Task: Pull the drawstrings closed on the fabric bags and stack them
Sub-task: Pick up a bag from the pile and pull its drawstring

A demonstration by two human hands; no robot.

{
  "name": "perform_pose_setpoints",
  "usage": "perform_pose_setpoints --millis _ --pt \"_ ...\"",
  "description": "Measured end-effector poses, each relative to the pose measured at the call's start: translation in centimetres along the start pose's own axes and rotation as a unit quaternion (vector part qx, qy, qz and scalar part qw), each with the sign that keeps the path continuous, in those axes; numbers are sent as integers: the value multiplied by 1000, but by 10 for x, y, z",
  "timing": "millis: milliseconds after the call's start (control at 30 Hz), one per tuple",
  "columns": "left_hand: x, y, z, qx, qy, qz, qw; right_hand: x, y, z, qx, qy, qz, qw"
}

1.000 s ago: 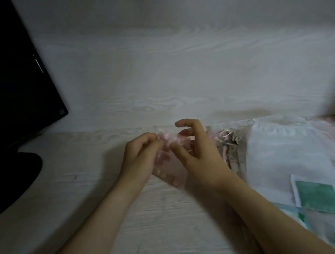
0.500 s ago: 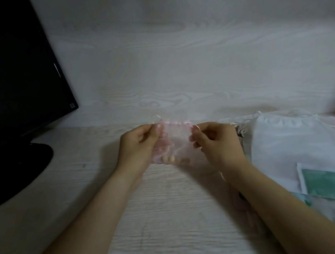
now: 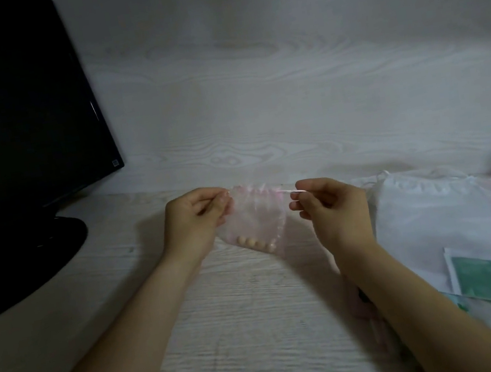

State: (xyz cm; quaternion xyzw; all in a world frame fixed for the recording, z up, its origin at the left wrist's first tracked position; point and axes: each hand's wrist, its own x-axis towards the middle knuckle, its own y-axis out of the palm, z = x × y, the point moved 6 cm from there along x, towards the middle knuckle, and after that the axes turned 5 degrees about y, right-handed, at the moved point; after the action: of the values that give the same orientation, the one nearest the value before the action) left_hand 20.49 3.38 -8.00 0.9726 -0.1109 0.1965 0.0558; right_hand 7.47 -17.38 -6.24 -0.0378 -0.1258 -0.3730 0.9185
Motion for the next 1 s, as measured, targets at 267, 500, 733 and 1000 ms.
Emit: perform_pose_setpoints --millis 267,500,733,1000 --pt "3 3 15 -173 -101 -78 977 -4 6 -1 197 84 -10 977" --pt "2 7 20 -301 -202 -67 930 -12 27 -7 344 181 10 921" --pt "4 3 20 -329 -231 -158 902 -7 11 -15 316 165 -85 931" --pt "9 5 19 -274 -194 -132 933 -10 20 -3 301 153 -21 941"
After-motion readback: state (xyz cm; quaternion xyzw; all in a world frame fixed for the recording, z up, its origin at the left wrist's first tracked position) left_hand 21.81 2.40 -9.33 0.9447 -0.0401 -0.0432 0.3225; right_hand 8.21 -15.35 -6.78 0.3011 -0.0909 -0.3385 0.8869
